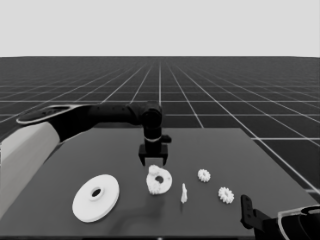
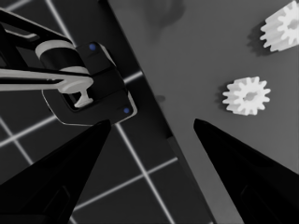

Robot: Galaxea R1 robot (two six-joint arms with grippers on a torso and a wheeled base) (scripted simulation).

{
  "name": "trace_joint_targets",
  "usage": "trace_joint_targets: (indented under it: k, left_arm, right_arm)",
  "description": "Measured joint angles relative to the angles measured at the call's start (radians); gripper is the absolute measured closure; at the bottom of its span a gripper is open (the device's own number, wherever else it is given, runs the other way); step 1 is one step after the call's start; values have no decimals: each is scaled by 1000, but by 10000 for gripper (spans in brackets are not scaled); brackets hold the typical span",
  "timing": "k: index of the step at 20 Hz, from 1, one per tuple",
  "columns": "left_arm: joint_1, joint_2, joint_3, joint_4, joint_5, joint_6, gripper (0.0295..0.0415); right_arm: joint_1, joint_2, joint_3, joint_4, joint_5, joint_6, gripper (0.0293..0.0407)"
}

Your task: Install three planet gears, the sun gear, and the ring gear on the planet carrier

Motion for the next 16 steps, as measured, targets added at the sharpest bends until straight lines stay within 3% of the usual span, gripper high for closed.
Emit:
trace_joint_targets:
  k: [1, 2, 3, 5, 7, 11, 12, 13, 16]
  left_arm:
    - [-1, 0, -1, -2, 0, 1, 326]
    - [-42, -266, 357, 143, -361, 485, 302]
    - [-73, -646, 595, 230, -580, 985, 302]
    - [-102, -1006, 821, 312, -785, 1597, 317]
    - [-113, -1123, 900, 340, -856, 1809, 324]
    - [-118, -1175, 936, 353, -889, 1907, 326]
    - [-118, -1178, 938, 354, -891, 1913, 326]
    - [-118, -1180, 940, 354, -892, 1916, 326]
    - [-119, -1182, 941, 355, -894, 1920, 326]
  right_arm:
    - [0, 0, 0, 0, 0, 0, 315]
    - [0, 0, 0, 0, 0, 0, 315]
    - [0, 0, 0, 0, 0, 0, 315]
    - [0, 0, 0, 0, 0, 0, 315]
    - [0, 0, 0, 0, 0, 0, 315]
    - [0, 0, 0, 0, 0, 0, 315]
    - [373, 240, -179, 460, -271, 443, 303]
    - [549, 431, -462, 637, -316, 622, 307]
    - [577, 654, -916, 710, -386, 711, 314]
